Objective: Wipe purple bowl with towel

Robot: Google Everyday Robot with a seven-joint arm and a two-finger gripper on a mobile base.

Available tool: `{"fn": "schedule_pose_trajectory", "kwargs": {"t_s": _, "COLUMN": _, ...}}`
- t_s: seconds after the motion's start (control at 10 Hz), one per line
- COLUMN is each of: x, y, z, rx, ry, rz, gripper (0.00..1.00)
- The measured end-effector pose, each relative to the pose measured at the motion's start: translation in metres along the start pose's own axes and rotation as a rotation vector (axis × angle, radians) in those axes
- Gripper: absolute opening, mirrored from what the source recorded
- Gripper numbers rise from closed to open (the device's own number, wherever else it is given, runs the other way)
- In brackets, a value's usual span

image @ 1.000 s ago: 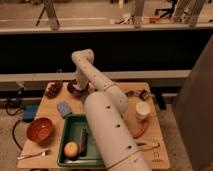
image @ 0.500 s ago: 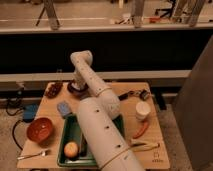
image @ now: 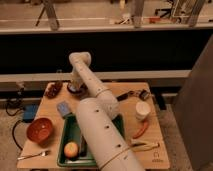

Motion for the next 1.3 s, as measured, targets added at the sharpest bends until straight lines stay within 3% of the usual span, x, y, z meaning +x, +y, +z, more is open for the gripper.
{"fn": "schedule_pose_trajectory", "kwargs": {"t_s": 0.4, "x": -0.018, "y": 0.009, "z": -0.005, "rx": 0.059, "ry": -0.046, "rz": 0.043, "gripper": 0.00}}
{"fn": "schedule_pose_trajectory", "kwargs": {"t_s": 0.5, "x": -0.020, "y": 0.012, "z": -0.007, "rx": 0.089, "ry": -0.046, "rz": 0.069, "gripper": 0.00}}
{"fn": "schedule_pose_trajectory", "kwargs": {"t_s": 0.7, "x": -0.013, "y": 0.027, "z": -0.011, "rx": 0.185, "ry": -0.036, "rz": 0.155, "gripper": 0.00}}
{"fn": "schedule_pose_trajectory", "kwargs": {"t_s": 0.8, "x": -0.010, "y": 0.031, "z": -0.012, "rx": 0.204, "ry": -0.025, "rz": 0.178, "gripper": 0.00}}
{"fn": "schedule_pose_trajectory", "kwargs": {"t_s": 1.0, "x": -0.004, "y": 0.034, "z": -0.015, "rx": 0.222, "ry": 0.006, "rz": 0.203, "gripper": 0.00}}
{"fn": "schedule_pose_trajectory", "kwargs": {"t_s": 1.3, "x": 0.016, "y": 0.028, "z": -0.022, "rx": 0.221, "ry": 0.065, "rz": 0.217, "gripper": 0.00}}
